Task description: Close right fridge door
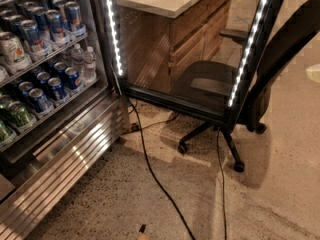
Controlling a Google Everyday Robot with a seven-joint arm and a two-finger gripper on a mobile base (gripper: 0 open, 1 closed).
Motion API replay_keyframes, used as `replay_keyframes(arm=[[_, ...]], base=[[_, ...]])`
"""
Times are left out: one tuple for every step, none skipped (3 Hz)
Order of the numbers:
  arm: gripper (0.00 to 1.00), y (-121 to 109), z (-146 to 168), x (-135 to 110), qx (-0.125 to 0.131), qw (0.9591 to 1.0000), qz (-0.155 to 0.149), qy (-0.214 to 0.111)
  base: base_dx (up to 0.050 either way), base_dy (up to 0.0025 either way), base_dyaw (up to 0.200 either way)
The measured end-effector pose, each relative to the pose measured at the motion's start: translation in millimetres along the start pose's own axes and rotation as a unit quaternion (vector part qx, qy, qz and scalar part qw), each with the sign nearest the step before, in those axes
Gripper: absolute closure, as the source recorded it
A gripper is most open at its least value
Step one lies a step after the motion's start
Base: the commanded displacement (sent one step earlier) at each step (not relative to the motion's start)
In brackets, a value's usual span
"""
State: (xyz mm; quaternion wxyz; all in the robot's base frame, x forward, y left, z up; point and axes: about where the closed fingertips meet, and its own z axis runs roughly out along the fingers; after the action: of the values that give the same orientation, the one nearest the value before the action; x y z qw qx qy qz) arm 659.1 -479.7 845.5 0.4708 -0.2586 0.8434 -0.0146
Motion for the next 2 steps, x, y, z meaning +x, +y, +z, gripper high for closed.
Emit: replay_keyframes(arm=[[1.0, -34.5, 19.7, 4.6, 0.021, 0.9992, 0.026, -0.02], [1.0, -61.4, 39.5, 3.9, 0.026, 0.9974, 0.048, -0.047]], base=[[0.0, 0.0, 0.0], [0.0, 0.0, 0.0]])
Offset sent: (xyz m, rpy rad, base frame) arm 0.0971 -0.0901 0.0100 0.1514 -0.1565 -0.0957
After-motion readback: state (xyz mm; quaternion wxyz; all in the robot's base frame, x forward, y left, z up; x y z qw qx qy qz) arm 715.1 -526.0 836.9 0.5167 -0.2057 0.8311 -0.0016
